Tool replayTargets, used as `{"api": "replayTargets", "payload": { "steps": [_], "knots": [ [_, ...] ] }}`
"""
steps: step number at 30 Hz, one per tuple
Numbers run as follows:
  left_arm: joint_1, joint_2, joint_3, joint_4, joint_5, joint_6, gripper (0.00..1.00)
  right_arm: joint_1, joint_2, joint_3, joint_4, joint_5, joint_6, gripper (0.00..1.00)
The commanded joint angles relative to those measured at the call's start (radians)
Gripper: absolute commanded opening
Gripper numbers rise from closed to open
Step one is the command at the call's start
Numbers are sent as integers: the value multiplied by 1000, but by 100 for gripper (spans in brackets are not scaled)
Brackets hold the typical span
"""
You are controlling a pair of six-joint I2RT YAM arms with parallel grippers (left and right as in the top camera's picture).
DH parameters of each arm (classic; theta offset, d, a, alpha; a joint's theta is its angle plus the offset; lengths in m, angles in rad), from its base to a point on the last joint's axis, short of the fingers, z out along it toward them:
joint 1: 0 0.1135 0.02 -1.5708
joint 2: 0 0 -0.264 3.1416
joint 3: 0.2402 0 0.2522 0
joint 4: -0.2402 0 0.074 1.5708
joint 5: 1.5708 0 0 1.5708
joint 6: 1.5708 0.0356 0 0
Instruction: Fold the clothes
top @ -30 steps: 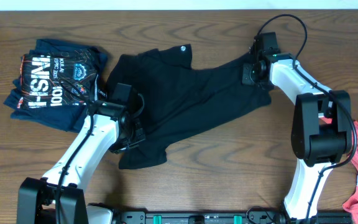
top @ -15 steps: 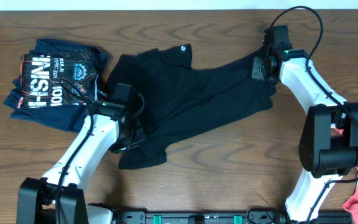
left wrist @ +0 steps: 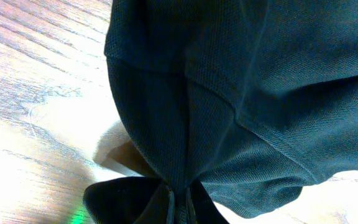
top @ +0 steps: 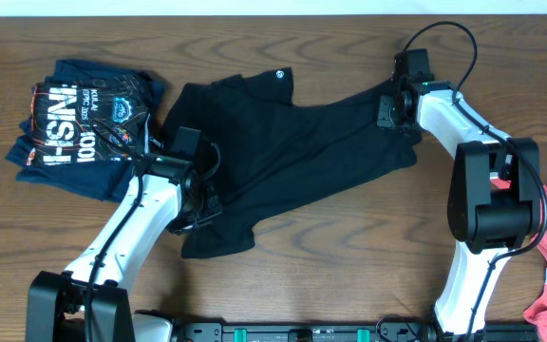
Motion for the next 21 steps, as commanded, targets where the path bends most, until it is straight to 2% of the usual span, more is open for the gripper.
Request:
{"api": "replayTargets", "payload": {
  "steps": [1,10,14,17,19,21],
  "knots": [
    [-2,0,-5,-2,-16,13,6,3,13,5,0,-2,2,34],
    [-2,0,-5,1,-16,13,6,3,11,5,40,-109,1,33],
    [-2,0,-5,1,-17,13,6,3,11,5,48,-114,2,20],
    [-2,0,-5,4,-16,14,6,2,11,5,44,-114,2,17],
    [-2,0,-5,5,-17,14,6,1,11,5,41,-114,2,4],
    [-2,0,-5,5,-17,14,6,1,11,5,36,-114,2,1]
  ]
}}
